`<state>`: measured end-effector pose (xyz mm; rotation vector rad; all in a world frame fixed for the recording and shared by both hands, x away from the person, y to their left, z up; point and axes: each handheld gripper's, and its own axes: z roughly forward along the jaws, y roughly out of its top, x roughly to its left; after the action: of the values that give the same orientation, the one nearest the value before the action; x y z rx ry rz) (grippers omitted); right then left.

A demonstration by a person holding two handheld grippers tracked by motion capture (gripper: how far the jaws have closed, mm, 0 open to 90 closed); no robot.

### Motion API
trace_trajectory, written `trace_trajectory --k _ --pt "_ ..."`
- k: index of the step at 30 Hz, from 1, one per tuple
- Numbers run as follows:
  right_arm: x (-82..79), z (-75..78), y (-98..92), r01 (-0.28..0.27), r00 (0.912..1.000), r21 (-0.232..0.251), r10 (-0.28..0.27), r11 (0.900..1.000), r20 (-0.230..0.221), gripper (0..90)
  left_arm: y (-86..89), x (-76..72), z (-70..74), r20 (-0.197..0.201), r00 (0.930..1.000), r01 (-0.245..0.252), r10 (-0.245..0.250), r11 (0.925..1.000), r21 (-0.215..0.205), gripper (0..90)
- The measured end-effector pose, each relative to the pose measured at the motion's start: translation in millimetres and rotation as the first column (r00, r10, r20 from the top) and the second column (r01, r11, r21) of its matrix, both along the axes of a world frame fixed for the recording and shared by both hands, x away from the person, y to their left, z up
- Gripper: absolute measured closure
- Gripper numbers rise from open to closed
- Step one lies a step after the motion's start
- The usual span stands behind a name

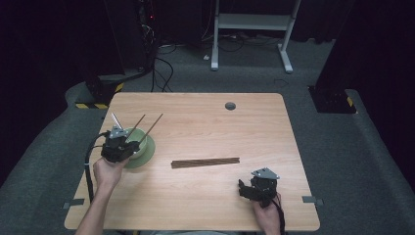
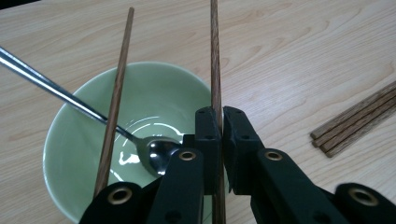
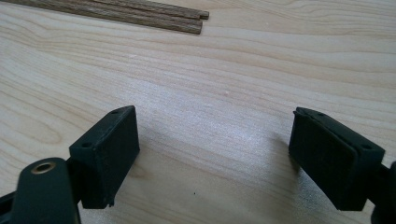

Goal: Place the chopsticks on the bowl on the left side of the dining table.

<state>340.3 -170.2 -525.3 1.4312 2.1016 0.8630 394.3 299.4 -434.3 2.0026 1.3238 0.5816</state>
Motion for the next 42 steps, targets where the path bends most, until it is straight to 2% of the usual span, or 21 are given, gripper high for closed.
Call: trace_trajectory --k 6,12,19,24,32,42 --pt "0.0 0.0 0.0 0.0 1.0 0.0 0.0 1.0 0.0 15.8 6.4 -0.4 -3.7 -0.005 0.9996 -0.029 0.03 0.9993 0.025 84.7" --pt "0.0 0.0 0.0 0.0 1.0 0.0 0.0 1.0 0.0 15.9 6.9 -0.6 -7.4 -0.011 0.999 -0.043 0.044 0.9967 0.068 84.6" --pt "0.0 0.0 0.0 0.0 1.0 0.0 0.0 1.0 0.0 15.8 5.3 1.4 -11.1 -0.02 0.9977 -0.062 0.065 0.9902 0.125 84.7" --pt "-0.1 0.0 0.1 0.002 1.0 0.001 -0.002 1.0 -0.001 15.8 6.0 2.7 -10.4 -0.021 0.9969 -0.071 0.075 0.9865 0.147 84.6" --pt "-0.1 0.0 0.1 0.002 1.0 0.001 -0.001 1.0 -0.001 15.8 11.4 4.3 -9.9 -0.025 0.9941 -0.1 0.105 0.9821 0.16 84.6" --pt "-0.1 0.0 0.1 0.001 1.0 0.001 -0.001 1.0 -0.001 15.9 15.2 5.7 -9.8 -0.03 0.9921 -0.116 0.122 0.9813 0.154 84.6"
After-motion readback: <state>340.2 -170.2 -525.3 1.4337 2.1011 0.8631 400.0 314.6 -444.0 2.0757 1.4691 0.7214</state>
